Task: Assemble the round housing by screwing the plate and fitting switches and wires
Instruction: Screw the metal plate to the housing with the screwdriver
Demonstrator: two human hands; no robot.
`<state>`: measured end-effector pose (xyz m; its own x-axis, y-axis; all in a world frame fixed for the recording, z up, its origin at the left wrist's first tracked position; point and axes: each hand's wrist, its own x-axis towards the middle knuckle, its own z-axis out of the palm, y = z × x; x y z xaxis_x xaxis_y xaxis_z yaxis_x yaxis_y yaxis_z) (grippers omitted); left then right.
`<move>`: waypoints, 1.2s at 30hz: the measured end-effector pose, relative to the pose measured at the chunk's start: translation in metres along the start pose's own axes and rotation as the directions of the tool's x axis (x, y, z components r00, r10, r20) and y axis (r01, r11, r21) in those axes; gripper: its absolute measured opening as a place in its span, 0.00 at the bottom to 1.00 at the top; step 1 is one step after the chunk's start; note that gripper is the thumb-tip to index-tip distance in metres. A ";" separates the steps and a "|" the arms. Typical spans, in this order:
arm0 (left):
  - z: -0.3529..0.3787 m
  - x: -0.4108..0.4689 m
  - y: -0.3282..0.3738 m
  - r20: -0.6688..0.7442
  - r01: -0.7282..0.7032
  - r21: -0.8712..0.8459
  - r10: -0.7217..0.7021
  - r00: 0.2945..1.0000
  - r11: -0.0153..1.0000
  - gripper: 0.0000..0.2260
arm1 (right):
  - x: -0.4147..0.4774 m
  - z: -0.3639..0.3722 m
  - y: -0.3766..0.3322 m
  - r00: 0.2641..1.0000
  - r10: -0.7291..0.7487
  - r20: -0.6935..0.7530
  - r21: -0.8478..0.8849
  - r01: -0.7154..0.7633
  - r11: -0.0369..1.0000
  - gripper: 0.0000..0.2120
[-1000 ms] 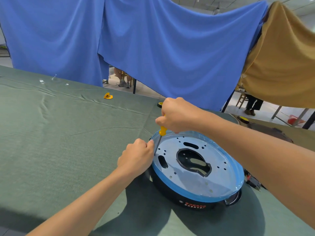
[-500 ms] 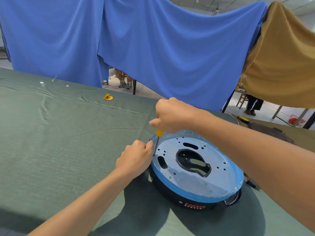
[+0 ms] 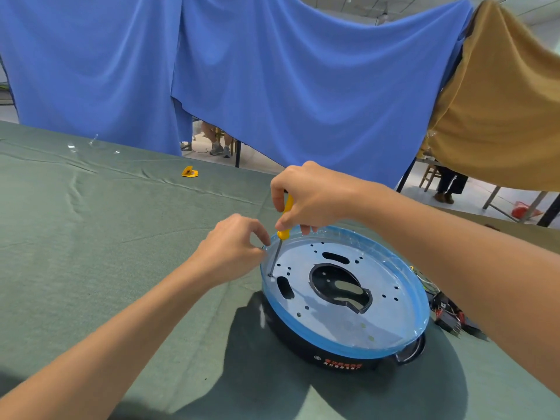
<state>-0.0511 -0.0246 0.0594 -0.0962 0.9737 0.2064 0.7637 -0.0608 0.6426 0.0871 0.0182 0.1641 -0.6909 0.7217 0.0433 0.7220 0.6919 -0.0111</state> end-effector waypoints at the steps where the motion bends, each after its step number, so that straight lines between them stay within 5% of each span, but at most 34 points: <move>1: -0.004 0.002 0.004 0.063 -0.025 0.045 0.022 0.998 0.999 0.09 | 0.001 0.000 0.001 1.000 -0.005 -0.002 0.003 0.005 1.000 0.10; 4: -0.010 0.006 0.011 0.200 -0.093 0.066 0.078 0.977 0.993 0.07 | 0.003 0.000 0.001 1.000 -0.005 0.009 -0.025 0.005 1.000 0.15; 9: -0.006 0.009 0.005 0.065 -0.136 -0.206 0.152 0.986 0.969 0.07 | 0.004 0.003 0.002 1.000 0.001 0.004 0.009 -0.001 1.000 0.22; 13: 0.000 0.011 -0.003 0.072 -0.090 -0.298 0.117 0.991 0.950 0.05 | 0.001 0.006 0.004 1.000 0.012 -0.008 0.104 -0.011 0.995 0.13; 22: -0.001 0.015 0.008 0.157 -0.112 0.014 0.109 0.982 0.994 0.10 | -0.013 0.016 0.014 0.993 0.079 -0.091 0.341 -0.043 0.939 0.13; 24: 0.003 0.012 0.003 0.138 -0.063 0.055 0.055 0.989 0.997 0.20 | -0.018 0.012 0.020 0.971 0.173 -0.168 0.505 -0.066 0.861 0.15; 27: 0.007 0.007 -0.009 0.145 0.232 -0.074 -0.220 0.965 0.970 0.25 | -0.019 0.002 0.038 0.866 0.407 -0.289 0.795 -0.020 0.607 0.15; 29: 0.010 0.003 -0.012 0.288 0.401 -0.165 -0.345 0.893 0.901 0.23 | -0.018 0.005 0.046 0.821 0.529 -0.213 0.859 -0.101 0.502 0.14; 31: 0.017 -0.001 -0.009 0.360 0.470 -0.206 -0.380 0.852 0.858 0.19 | -0.017 0.019 0.050 0.837 0.548 0.008 0.878 -0.268 0.397 0.11; 32: 0.021 -0.002 -0.007 0.365 0.480 -0.212 -0.387 0.847 0.851 0.16 | -0.019 0.028 0.049 0.844 0.526 0.107 0.825 -0.370 0.426 0.09; 34: 0.029 -0.004 -0.003 0.357 0.485 -0.207 -0.396 0.846 0.850 0.09 | -0.025 0.048 0.047 0.851 0.473 0.229 0.537 -0.515 0.668 0.09; 36: 0.034 -0.005 0.000 0.351 0.493 -0.213 -0.404 0.844 0.844 0.07 | -0.032 0.066 0.041 0.843 0.449 0.296 0.252 -0.523 0.814 0.10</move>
<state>-0.0288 -0.0218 0.0334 -0.1658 0.9239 -0.3449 0.4611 0.3818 0.8010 0.1365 0.0254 0.0968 -0.2693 0.9261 -0.2642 0.9394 0.1922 -0.2837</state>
